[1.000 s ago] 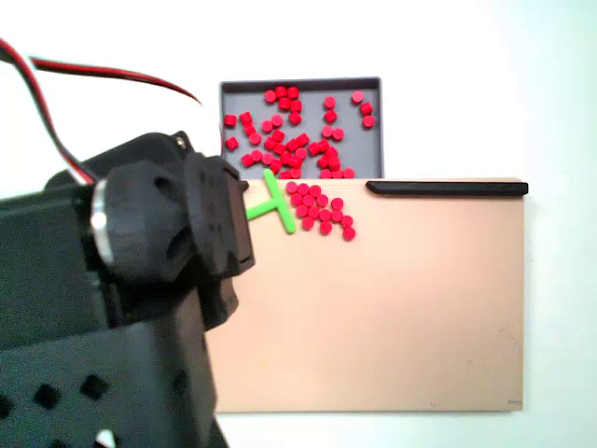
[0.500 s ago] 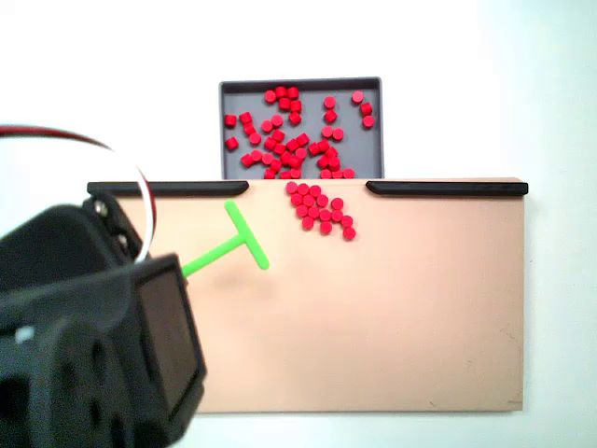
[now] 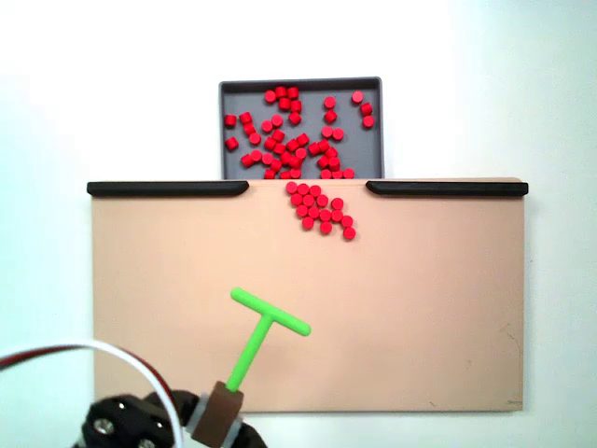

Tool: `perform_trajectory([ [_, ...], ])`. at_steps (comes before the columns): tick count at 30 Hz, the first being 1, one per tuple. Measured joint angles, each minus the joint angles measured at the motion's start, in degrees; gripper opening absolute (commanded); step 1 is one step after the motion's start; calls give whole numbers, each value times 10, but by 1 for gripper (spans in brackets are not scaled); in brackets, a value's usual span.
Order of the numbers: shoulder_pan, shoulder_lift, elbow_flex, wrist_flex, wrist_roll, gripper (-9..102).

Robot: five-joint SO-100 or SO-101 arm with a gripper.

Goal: Push granules from left to the grey container

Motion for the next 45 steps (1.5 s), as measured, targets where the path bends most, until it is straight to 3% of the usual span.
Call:
perform_trajectory([
  [7,39,36,47,-3,-175,0],
  [13,55,69,101,-41,-258,0],
  [45,99,110,108,-47,-332,0],
])
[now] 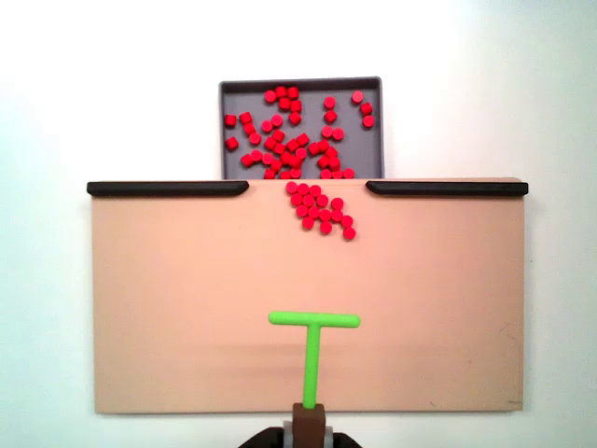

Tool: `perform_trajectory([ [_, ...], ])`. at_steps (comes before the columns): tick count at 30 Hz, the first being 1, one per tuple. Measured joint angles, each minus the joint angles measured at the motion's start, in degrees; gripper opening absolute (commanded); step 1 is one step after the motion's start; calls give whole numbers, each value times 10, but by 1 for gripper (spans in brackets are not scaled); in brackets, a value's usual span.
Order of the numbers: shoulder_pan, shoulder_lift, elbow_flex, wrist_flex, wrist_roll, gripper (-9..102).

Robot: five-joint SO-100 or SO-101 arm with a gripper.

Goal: Push granules from left to the grey container

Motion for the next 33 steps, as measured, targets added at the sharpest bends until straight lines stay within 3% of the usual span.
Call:
perform_trajectory([
  [33,-5,1,0,0,-34,0],
])
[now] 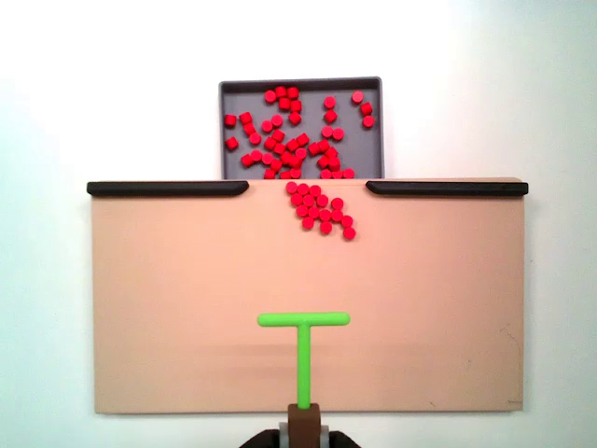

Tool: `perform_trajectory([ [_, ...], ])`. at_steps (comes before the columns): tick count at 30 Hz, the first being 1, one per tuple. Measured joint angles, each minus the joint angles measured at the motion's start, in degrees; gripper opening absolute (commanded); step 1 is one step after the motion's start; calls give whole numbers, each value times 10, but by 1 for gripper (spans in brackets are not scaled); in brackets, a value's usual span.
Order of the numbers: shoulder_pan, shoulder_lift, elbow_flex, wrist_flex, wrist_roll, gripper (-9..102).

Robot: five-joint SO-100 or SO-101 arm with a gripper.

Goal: Push granules from left to the grey container

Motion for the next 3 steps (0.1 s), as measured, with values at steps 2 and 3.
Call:
perform_trajectory([
  [2,-1,0,0,0,-3,0],
  [3,-2,0,0,0,-4,0],
])
